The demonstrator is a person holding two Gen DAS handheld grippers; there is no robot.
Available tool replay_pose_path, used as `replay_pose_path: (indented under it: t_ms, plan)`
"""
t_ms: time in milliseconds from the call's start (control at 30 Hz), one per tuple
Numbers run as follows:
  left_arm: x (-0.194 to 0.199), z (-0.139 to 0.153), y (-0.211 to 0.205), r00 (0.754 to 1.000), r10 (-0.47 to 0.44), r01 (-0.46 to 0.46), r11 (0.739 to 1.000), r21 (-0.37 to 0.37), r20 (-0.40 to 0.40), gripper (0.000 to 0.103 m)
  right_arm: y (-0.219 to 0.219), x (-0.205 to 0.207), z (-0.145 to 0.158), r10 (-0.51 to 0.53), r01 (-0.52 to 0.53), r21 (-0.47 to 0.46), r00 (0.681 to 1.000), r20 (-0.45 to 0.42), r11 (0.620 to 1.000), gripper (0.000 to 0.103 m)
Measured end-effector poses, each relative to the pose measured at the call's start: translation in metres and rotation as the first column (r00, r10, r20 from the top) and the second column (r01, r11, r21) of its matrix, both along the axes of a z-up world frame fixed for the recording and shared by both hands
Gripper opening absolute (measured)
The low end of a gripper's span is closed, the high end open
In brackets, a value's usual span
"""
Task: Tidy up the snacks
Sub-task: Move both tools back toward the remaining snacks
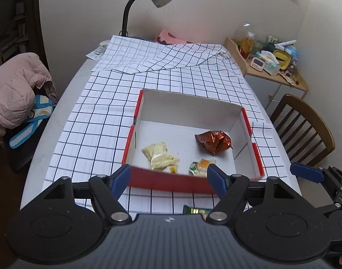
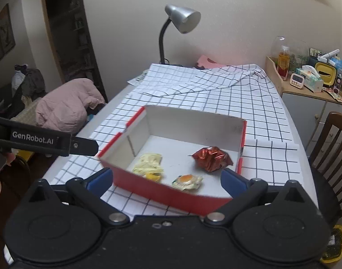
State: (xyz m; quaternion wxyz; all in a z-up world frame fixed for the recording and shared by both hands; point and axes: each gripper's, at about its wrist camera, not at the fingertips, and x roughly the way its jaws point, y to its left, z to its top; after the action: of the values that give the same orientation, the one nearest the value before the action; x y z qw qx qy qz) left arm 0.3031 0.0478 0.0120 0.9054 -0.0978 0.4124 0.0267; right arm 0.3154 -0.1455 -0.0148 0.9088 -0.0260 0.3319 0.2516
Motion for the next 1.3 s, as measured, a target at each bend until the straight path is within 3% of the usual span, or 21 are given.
replay_pose_path:
  t_ms: [300,500,700,1100,1300]
  plan:
    - [-0.058,-0.005,0.007,1.000,-0.003,0.003,0.999,-0.044,0.020,0.100,-0.002,-0.054,-0.003,0.040,-0.041,0.004,0.999,0.025,0.999,0.103]
    - [-0.091,-0.023,0.006,1.000,0.027,-0.027,0.999,-0.034,0.005,0.100,-0.005,-0.085,-0.016,0.042,-0.042,0.019,0.999,0.018,0.999,0.103]
    - [-0.118,-0.052,-0.005,0.999,0.016,-0.016,1.000,0.016,-0.040,0.100,-0.018,-0.101,-0.041,0.020,-0.019,0.026,0.999,-0.049,0.999,0.103]
    - [-0.118,-0.120,-0.031,0.980,-0.035,0.053,0.995,0.087,-0.195,0.100,-0.041,-0.102,-0.109,-0.061,0.054,-0.041,0.981,-0.186,0.998,0.102]
    - [-0.112,-0.148,-0.034,0.976,-0.037,0.067,0.989,0.133,-0.216,0.100,-0.046,-0.090,-0.132,-0.090,0.080,-0.056,0.969,-0.229,0.995,0.102]
